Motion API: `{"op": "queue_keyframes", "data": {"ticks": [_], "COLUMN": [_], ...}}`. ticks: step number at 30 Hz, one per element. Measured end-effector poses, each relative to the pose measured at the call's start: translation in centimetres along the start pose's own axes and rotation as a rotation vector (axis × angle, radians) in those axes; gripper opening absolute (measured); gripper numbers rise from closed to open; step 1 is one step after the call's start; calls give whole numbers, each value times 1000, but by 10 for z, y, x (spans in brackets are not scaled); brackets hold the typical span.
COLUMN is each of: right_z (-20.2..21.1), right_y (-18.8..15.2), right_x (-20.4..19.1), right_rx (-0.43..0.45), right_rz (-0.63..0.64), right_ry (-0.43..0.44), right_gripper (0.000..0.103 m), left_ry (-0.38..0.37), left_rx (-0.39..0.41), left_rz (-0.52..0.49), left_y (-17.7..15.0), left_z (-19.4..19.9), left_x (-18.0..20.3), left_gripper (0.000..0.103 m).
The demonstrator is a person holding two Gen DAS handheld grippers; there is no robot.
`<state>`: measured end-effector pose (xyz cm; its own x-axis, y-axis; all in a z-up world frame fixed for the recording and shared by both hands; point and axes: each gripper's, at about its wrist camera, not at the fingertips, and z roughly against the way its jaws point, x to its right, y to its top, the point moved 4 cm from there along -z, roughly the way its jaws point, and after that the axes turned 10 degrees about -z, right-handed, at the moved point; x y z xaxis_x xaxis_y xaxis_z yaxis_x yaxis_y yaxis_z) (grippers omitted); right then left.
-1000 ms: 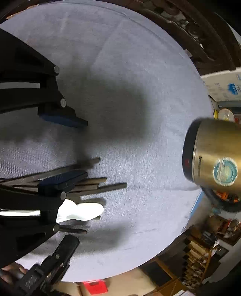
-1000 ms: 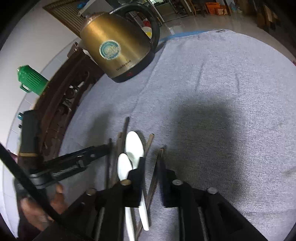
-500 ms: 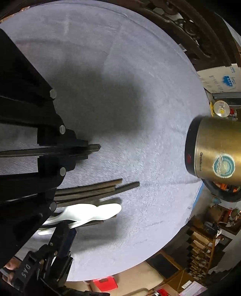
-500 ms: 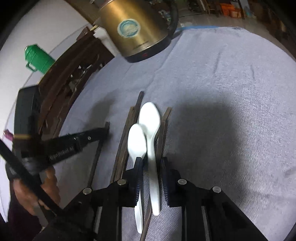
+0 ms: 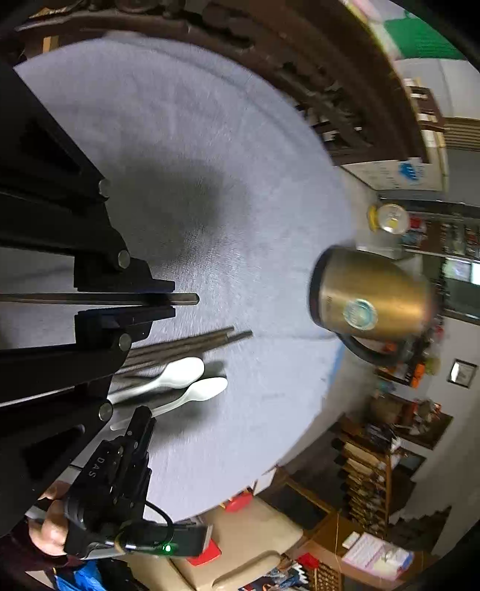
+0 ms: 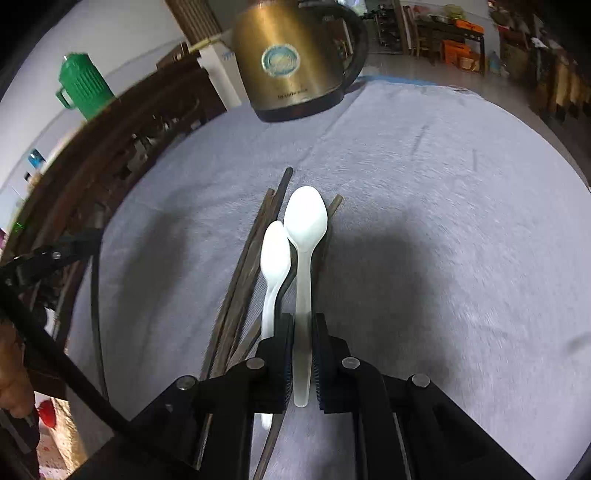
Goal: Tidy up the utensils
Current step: 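Close the right tool on a white spoon while the left tool grasps dark chopsticks, then lower the chopsticks into the grey cup with the left tool while the right tool carries the spoon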
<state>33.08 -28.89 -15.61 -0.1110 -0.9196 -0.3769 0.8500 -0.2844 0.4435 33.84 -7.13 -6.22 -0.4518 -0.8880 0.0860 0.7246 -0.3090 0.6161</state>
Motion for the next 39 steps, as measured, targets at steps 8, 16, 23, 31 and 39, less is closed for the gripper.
{"op": "queue_keyframes", "data": {"ticks": [8,16,23,31,39], "right_z": [53,129,166,166,154], "right_y": [-29,-64,-109,-145,-154], "right_x": [6,-11,-43,-65,-71], "right_rx": [111,283,400,446,469], "right_rz": [-57,-73,-83,-92,-79], "right_ry": [92,271,443,531,495], "right_gripper": [11,11,11,11,11], "left_ry": [-9,-55,-53,-38,-57], "left_rx": [105,186,292,353,426], "left_rz": [-10,-3,-7,-1,-20], "left_y": [-11,-17,-19,-22,-23], "left_z": [48,101,151,182,220], "left_x": [18,37,47,48,55], "left_gripper": [6,6,6,6,6]}}
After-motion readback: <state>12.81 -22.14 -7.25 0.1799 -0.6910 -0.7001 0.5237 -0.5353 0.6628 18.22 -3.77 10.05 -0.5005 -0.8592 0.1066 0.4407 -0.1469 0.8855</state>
